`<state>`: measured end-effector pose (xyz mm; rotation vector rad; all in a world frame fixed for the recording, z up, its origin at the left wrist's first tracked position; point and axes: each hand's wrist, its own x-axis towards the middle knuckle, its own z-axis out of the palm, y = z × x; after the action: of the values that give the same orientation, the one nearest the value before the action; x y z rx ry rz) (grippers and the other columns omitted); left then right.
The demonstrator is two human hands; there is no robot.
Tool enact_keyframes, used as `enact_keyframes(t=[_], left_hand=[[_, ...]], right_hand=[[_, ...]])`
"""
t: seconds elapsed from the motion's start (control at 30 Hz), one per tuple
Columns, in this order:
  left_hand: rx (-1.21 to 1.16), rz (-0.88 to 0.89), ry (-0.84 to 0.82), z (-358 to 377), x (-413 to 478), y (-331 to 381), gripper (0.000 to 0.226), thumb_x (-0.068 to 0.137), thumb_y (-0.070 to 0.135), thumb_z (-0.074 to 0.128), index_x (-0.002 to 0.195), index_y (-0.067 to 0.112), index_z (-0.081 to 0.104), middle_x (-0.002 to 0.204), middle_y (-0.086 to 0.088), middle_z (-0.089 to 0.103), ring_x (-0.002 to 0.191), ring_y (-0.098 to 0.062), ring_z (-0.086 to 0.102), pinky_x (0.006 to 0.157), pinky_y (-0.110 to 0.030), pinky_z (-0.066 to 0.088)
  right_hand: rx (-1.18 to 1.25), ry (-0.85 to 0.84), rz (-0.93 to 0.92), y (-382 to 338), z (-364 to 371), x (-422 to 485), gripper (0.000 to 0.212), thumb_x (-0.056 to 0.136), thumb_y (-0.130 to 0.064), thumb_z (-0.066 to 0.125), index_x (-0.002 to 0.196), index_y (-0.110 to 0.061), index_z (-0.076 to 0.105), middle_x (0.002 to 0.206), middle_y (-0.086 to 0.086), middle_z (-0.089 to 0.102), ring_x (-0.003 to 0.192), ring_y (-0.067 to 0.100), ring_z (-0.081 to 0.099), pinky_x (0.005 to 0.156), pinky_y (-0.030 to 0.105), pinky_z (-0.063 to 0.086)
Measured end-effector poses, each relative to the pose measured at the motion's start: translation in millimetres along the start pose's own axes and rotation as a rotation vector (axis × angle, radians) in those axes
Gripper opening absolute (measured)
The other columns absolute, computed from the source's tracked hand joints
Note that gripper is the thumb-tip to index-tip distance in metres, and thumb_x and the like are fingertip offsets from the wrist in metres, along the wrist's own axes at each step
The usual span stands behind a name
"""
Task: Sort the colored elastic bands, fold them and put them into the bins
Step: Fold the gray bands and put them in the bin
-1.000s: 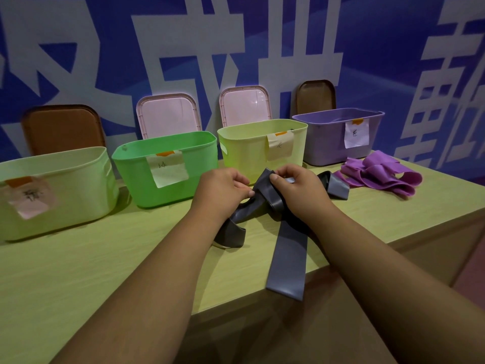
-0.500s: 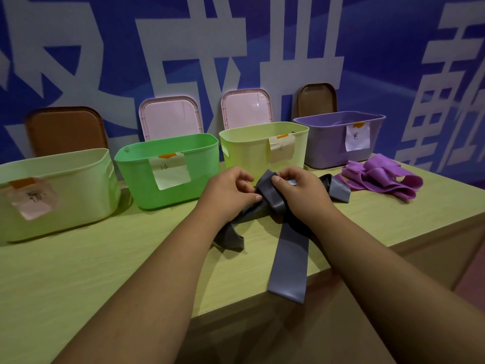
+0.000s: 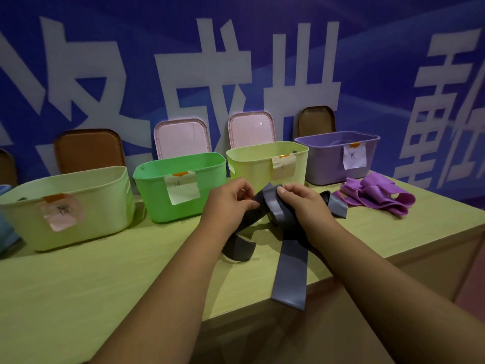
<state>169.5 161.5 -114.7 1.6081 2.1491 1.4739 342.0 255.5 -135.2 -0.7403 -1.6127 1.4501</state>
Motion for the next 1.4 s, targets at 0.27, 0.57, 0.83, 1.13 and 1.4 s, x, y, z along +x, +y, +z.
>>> enact_keyframes(t=[0.27,0.57,0.83,1.13,1.4], left_hand=[[-0.292,0.045,-0.017,-47.7,-16.5,21.7,0.021,0.087,-0.005,0.081,0.093,0.014,0.073,0.083,0.006,0.073,0.082,-0.008,0.067,0.085,-0.030,0.056],[-0.276,0.094,-0.043,-129.4,-37.1,81.1,0.013,0.105,0.017,0.067,0.097,0.026,0.063,0.086,0.010,0.072,0.089,-0.013,0.067,0.085,-0.035,0.052],[-0.364,0.123,-0.124,-172.9,-67.1,116.2,0.013,0.113,0.021,0.050,0.105,0.015,0.058,0.105,-0.007,0.070,0.097,-0.020,0.060,0.087,-0.036,0.047],[-0.450,0.102,-0.094,-192.5,-74.6,117.5,0.006,0.110,0.011,0.055,0.106,0.015,0.056,0.103,-0.009,0.075,0.097,-0.024,0.068,0.084,-0.037,0.053],[-0.813,0.112,-0.143,-217.6,-84.7,100.9,0.011,0.085,0.007,0.060,0.091,0.015,0.055,0.078,-0.004,0.056,0.067,-0.018,0.055,0.054,-0.024,0.043]], right_hand=[[0.678,-0.212,0.318,-52.2,14.6,-29.7,0.027,0.101,-0.031,0.070,0.114,-0.008,0.077,0.090,0.010,0.072,0.074,0.019,0.067,0.070,0.032,0.052],[0.548,-0.308,0.106,-127.5,36.8,-64.4,0.031,0.103,-0.032,0.063,0.121,-0.009,0.074,0.083,0.008,0.067,0.068,0.018,0.062,0.058,0.028,0.053],[0.384,-0.420,-0.091,-158.9,51.3,-76.2,0.021,0.103,-0.033,0.064,0.108,-0.020,0.080,0.110,0.009,0.073,0.110,0.025,0.068,0.094,0.039,0.051],[0.285,-0.391,-0.259,-173.6,54.9,-91.4,0.014,0.106,-0.014,0.058,0.105,-0.005,0.069,0.099,0.010,0.065,0.093,0.020,0.064,0.085,0.029,0.054],[0.666,-0.336,-0.140,-176.4,65.3,-99.9,0.020,0.099,-0.011,0.059,0.084,-0.015,0.072,0.078,0.003,0.067,0.069,0.017,0.064,0.064,0.027,0.054]])
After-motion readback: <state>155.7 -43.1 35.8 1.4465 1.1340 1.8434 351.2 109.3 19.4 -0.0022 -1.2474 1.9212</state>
